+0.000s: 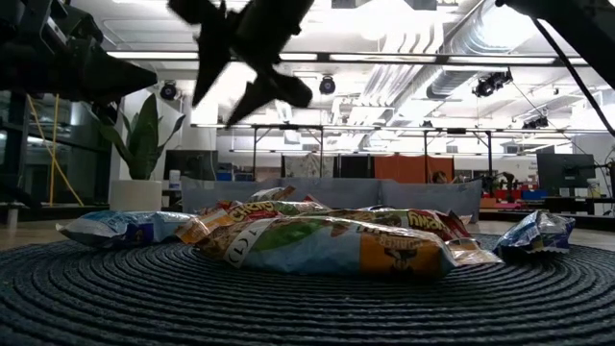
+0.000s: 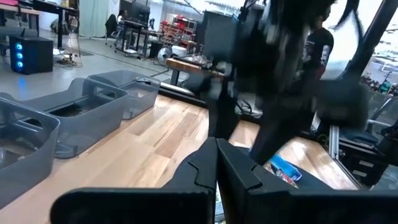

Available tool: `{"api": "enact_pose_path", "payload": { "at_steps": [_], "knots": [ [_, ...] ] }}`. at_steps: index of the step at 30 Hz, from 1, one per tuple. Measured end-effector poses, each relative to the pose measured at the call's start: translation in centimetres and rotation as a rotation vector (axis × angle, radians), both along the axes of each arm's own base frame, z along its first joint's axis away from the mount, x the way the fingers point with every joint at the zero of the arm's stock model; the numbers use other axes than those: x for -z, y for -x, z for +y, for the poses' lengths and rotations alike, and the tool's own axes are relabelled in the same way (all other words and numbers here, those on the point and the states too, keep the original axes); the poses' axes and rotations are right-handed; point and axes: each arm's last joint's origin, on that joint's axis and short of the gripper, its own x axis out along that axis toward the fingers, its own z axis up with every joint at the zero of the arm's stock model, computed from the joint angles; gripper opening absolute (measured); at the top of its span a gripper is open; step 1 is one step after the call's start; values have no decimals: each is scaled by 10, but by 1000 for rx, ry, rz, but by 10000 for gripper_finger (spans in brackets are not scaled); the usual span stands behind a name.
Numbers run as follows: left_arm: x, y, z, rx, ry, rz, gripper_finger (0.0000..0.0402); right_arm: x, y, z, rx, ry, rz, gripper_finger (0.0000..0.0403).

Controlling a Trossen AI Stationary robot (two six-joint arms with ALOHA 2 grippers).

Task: Pick and place Granola Bars by type
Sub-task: Put the red granola bar into the left black bin

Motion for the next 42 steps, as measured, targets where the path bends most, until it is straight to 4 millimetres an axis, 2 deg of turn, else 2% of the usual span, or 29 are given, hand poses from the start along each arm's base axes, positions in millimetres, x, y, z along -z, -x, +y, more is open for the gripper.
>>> {"api": "enact_pose_path", "payload": {
  "at_steps": [9, 18, 21, 26, 29, 32, 36, 42],
  "knots": [
    [0, 0, 0, 1, 0, 1, 1, 39, -4, 7, -11, 3, 131, 209],
    [0, 0, 0, 14, -1, 2, 1, 44, -10, 8, -72, 10, 98, 211],
    [0, 0, 0, 14, -1, 1, 1, 44, -10, 7, -80, 39, 103, 232],
    [0, 0, 0, 14, -1, 2, 1, 46, -10, 6, -73, 59, 109, 294],
    [0, 0, 0, 14, -1, 2, 1, 51, -11, 3, -45, 12, 117, 318],
    [0, 0, 0, 14, -1, 2, 1, 60, -11, -1, -25, -59, 148, 325],
    [0, 0, 0, 14, -1, 2, 1, 75, -14, -4, -20, -68, 181, 326],
    [0, 0, -1, 18, -2, 5, 1, 87, -17, -7, -23, -76, 184, 326]
  ]
}}
